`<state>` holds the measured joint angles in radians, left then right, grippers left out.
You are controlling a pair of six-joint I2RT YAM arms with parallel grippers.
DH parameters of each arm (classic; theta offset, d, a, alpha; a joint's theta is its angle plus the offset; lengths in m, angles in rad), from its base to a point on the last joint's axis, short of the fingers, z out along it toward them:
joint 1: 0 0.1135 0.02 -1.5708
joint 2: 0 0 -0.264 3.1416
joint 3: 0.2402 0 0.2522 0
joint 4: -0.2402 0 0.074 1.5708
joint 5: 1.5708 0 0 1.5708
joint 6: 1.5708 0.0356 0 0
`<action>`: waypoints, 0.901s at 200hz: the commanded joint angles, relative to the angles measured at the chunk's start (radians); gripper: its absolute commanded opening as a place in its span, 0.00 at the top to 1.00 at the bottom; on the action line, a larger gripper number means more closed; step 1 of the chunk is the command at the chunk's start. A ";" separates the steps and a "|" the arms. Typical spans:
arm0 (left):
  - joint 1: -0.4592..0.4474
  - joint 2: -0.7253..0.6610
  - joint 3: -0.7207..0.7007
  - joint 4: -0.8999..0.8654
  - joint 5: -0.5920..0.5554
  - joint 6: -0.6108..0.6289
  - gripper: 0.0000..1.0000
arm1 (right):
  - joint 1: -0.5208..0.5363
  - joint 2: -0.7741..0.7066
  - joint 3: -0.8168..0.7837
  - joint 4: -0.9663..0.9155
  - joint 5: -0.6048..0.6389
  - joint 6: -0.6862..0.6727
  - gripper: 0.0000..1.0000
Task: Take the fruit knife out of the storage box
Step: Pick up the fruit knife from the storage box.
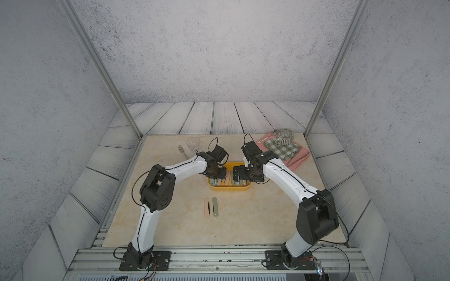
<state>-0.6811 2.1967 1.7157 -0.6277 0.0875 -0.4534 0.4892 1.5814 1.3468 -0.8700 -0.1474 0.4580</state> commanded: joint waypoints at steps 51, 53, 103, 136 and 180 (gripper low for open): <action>-0.004 -0.090 -0.001 0.000 0.022 -0.012 0.93 | -0.005 -0.037 0.016 -0.012 0.025 -0.021 0.01; -0.003 -0.092 0.000 0.001 0.023 -0.013 0.93 | -0.005 -0.038 0.016 -0.013 0.025 -0.021 0.01; -0.001 -0.188 -0.002 -0.038 0.010 -0.010 0.93 | -0.005 -0.045 0.047 -0.027 0.020 -0.028 0.01; -0.001 -0.273 -0.036 -0.075 0.001 -0.020 0.93 | -0.007 -0.045 0.051 -0.027 0.001 -0.030 0.01; -0.002 -0.426 -0.196 -0.079 -0.009 -0.068 0.93 | -0.005 -0.048 0.042 -0.022 -0.021 -0.027 0.01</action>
<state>-0.6811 1.8397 1.6066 -0.6659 0.0948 -0.4843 0.4877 1.5539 1.3758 -0.8783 -0.1524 0.4400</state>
